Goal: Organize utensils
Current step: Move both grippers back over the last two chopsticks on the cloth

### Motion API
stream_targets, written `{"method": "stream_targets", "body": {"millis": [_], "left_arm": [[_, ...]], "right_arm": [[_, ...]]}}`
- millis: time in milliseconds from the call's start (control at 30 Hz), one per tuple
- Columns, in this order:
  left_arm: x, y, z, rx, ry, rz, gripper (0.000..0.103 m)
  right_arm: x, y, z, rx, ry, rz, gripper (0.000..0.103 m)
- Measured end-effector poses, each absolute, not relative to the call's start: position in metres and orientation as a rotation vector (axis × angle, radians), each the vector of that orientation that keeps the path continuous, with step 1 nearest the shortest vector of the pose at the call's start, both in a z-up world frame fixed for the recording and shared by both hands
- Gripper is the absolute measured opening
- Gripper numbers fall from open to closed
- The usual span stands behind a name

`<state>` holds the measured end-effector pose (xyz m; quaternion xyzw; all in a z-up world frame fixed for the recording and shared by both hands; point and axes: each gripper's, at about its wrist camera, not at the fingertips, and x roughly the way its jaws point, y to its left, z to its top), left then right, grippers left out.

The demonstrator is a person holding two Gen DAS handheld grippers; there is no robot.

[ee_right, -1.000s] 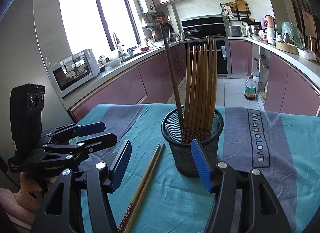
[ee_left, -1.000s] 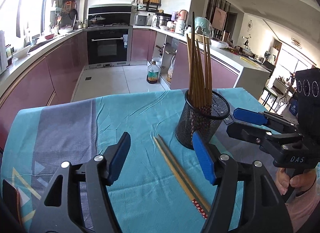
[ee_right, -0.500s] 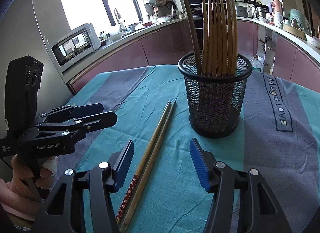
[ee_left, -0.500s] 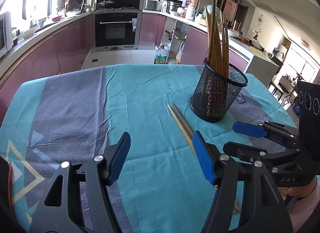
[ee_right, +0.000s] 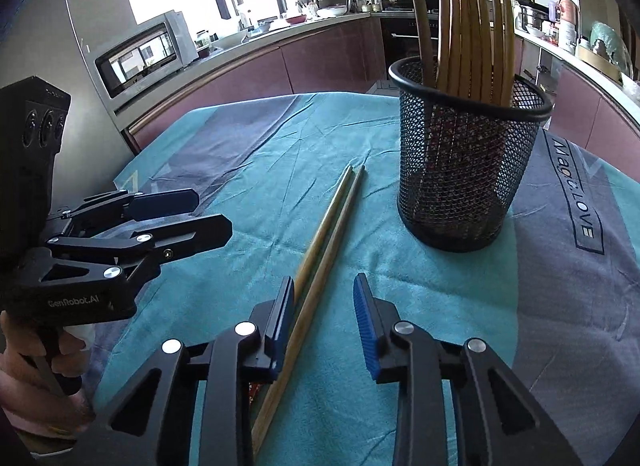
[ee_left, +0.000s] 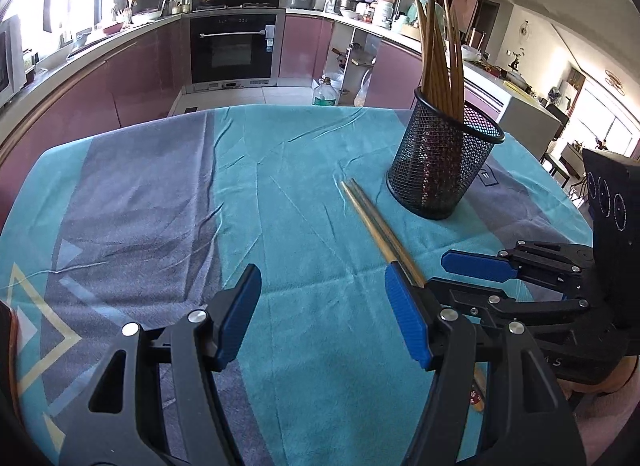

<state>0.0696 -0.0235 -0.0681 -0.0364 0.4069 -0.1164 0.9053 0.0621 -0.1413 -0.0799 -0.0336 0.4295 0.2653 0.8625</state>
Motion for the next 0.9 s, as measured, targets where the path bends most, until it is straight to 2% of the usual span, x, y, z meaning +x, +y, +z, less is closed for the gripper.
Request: {"method": "stream_targets", "body": {"millis": [100, 900], "left_arm": [[0.07, -0.025, -0.068, -0.074, 0.846, -0.248, 0.064], [0.079, -0.068, -0.089, 0.029, 0.892, -0.345, 0.064]], "right_arm": [[0.062, -0.138, -0.084, -0.092, 0.913, 0.551, 0.023], [0.071, -0.167, -0.084, 0.003, 0.94, 0.531, 0.021]]}}
